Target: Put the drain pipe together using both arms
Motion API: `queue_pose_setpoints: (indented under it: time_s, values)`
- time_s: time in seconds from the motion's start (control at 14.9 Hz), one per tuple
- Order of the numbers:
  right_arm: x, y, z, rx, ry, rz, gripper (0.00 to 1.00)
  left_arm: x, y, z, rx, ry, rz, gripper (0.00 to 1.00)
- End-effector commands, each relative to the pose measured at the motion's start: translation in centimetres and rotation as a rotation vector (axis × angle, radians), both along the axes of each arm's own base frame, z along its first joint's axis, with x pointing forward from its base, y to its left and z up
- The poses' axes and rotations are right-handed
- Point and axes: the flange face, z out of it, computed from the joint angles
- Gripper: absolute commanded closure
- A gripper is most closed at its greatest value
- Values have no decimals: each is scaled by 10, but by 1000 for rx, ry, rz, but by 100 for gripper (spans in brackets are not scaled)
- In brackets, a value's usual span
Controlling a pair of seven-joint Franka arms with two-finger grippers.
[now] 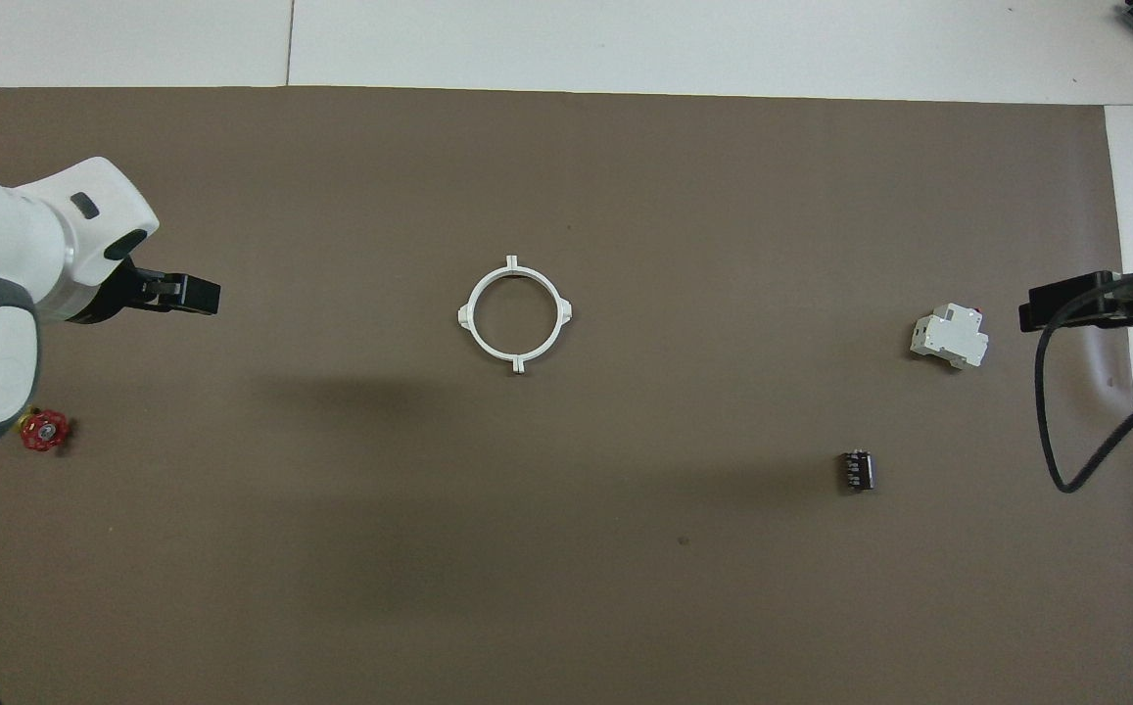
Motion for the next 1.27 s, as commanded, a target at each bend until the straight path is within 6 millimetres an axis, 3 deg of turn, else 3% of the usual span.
queue_pose_setpoints:
  time_s: [0.0, 0.27, 0.4, 0.6, 0.8, 1.2]
  values:
    - [-6, 0, 0, 7, -4, -16, 0, -13, 28, 37, -55, 18, -45, 0]
    - [-4, 0, -2, 6, -1, -15, 0, -7, 32, 109, -54, 30, -55, 0]
    - [-1, -1, -3, -3, 7, -15, 0, -8, 36, 128, -48, 52, -48, 0]
    - [7, -1, 3, -11, 13, -12, 1, -22, 36, 138, -44, 62, -44, 0]
    - [15, -1, 14, -12, 31, -12, 1, -39, 38, 131, -45, 123, -37, 0]
    - [12, -2, -2, -26, 83, -13, 1, -42, 40, 130, -46, 124, -33, 0]
